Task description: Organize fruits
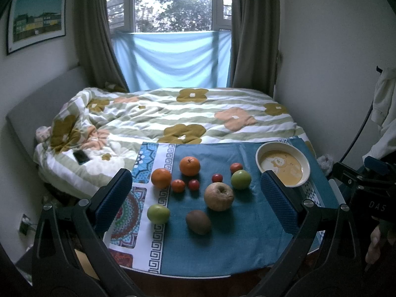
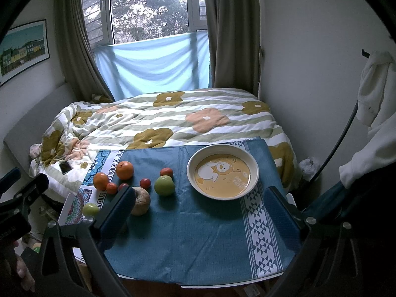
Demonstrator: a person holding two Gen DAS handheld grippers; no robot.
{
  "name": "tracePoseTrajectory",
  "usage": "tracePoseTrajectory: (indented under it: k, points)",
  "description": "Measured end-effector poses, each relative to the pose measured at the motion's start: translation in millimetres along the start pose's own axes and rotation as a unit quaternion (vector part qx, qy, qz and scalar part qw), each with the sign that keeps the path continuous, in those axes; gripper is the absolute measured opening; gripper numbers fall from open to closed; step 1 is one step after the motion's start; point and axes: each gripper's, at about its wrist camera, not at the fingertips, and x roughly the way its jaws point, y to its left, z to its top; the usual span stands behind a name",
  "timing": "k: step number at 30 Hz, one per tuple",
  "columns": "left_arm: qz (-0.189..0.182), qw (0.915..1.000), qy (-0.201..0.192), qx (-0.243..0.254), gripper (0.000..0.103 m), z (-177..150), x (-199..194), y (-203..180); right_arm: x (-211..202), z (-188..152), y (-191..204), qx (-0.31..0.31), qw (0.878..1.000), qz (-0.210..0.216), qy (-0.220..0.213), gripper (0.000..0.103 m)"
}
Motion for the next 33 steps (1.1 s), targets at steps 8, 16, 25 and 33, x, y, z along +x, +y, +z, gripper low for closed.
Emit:
tracePoseTrajectory:
  k: [8,16,25,33]
  points:
    - [0.025,0.9992,0.021,-0.023,0.103,-4.2,-0.6,0.4,4.2,-12.0,6.9,-0.018,0.999,0.018,0.022,0.103]
    - [0.069,0.9941,0.054,-0.064,0.103,-25.9,1.6,13.6,23.0,-19.1,13.3,-0.053,0.994,0.074,0.062,0.103]
    - [0.096,0.9884,0.089,-0.077,0.103,-62.8,16.0,42.9,66.9,-37.0,24.2,-0.077,0.983,0.121,0.118,0.103]
    - [0.063,0.9885,0.131,-0.040,0.103,-82.0,59.9,78.5,102.5,-58.2,57.6,-0.059,0.976,0.136,0.162,0.103]
